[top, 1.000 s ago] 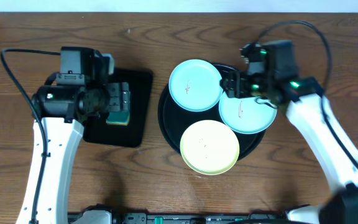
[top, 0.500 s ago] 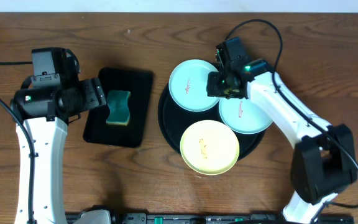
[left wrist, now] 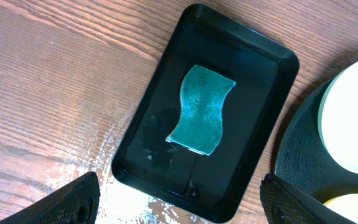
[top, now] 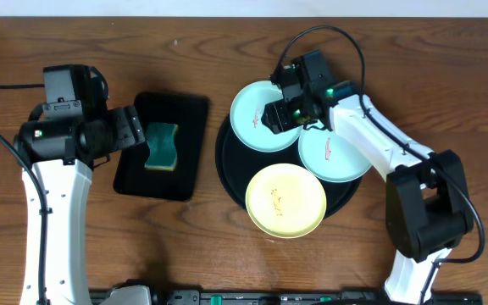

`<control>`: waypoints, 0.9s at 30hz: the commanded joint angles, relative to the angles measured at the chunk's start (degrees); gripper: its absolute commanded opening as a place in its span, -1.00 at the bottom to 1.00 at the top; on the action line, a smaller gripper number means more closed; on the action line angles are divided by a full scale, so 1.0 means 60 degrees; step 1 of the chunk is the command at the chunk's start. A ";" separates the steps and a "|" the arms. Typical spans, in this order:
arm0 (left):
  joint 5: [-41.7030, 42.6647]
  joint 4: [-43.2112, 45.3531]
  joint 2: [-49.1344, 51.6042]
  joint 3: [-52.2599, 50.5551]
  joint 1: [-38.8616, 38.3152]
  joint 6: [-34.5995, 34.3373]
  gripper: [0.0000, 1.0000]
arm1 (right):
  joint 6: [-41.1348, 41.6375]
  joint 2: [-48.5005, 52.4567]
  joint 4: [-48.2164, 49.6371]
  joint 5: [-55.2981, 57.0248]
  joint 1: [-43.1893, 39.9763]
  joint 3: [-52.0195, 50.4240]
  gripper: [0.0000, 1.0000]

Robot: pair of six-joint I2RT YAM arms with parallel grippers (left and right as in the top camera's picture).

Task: Clean dirty plates on tray and stack at the side
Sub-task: 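Move right gripper to the top mint plate and left gripper over sponge, then grip the top mint plate's rim with the right gripper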

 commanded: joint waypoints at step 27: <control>-0.0120 0.0015 0.0062 -0.0117 0.0040 -0.0091 0.66 | 0.3024 0.0703 0.0663 0.2958 -0.0761 0.0164 -0.48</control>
